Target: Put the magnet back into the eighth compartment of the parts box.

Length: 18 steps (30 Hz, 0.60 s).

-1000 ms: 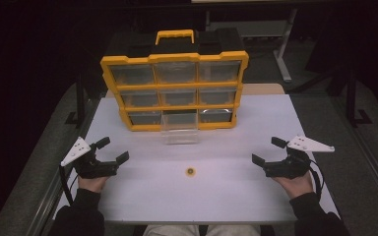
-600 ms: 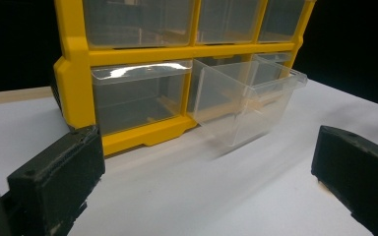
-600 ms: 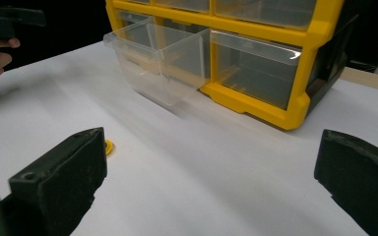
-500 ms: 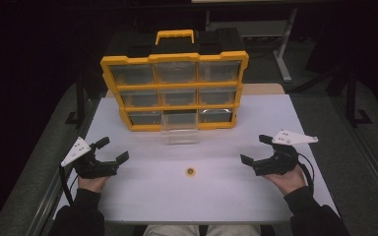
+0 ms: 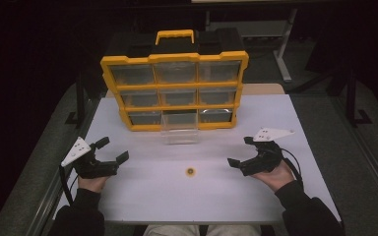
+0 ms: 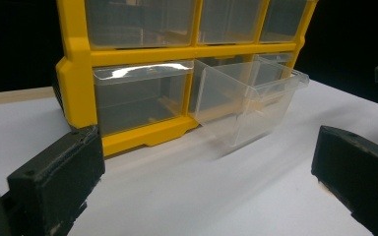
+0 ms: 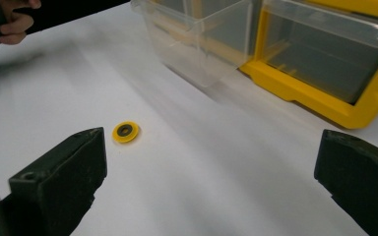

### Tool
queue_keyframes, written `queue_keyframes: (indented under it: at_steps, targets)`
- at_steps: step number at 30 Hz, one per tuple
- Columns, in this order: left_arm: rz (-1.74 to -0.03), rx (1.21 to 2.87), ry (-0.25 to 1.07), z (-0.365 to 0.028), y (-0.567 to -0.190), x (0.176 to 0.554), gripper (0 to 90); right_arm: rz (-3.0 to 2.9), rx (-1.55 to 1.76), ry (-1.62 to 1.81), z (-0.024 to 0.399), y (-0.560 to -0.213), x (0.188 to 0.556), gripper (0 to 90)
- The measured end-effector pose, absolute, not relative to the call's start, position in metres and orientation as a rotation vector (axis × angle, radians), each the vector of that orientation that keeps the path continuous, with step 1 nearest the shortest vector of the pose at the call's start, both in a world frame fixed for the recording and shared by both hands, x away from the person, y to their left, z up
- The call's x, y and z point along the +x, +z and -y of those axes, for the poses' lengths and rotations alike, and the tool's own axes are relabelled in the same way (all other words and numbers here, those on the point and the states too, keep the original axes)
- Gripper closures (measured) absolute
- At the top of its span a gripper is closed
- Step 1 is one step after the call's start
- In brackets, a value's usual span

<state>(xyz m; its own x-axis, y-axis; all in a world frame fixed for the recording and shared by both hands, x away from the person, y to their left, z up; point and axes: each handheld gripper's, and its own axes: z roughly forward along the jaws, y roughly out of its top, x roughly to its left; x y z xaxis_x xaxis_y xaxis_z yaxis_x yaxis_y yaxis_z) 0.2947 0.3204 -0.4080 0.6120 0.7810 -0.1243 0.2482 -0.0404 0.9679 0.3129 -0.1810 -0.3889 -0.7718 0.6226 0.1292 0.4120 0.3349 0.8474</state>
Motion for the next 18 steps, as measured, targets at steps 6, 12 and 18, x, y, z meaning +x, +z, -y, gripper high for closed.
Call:
queue_keyframes:
  at_steps: [6, 12, 18]
  targets:
    - [-0.887, 1.589, 0.538, -0.321, -0.408, 0.295, 0.0, -2.436, 0.907, 1.387, 0.169, -0.39, 0.316, 0.0]
    - [-0.884, 1.59, 0.534, -0.321, -0.408, 0.294, 0.0, -2.485, 0.89, 1.383, 0.159, -0.39, 0.32, 0.0]
    - [-0.882, 1.589, 0.529, -0.321, -0.407, 0.294, 0.0, -2.525, 0.867, 1.357, 0.15, -0.392, 0.323, 0.0]
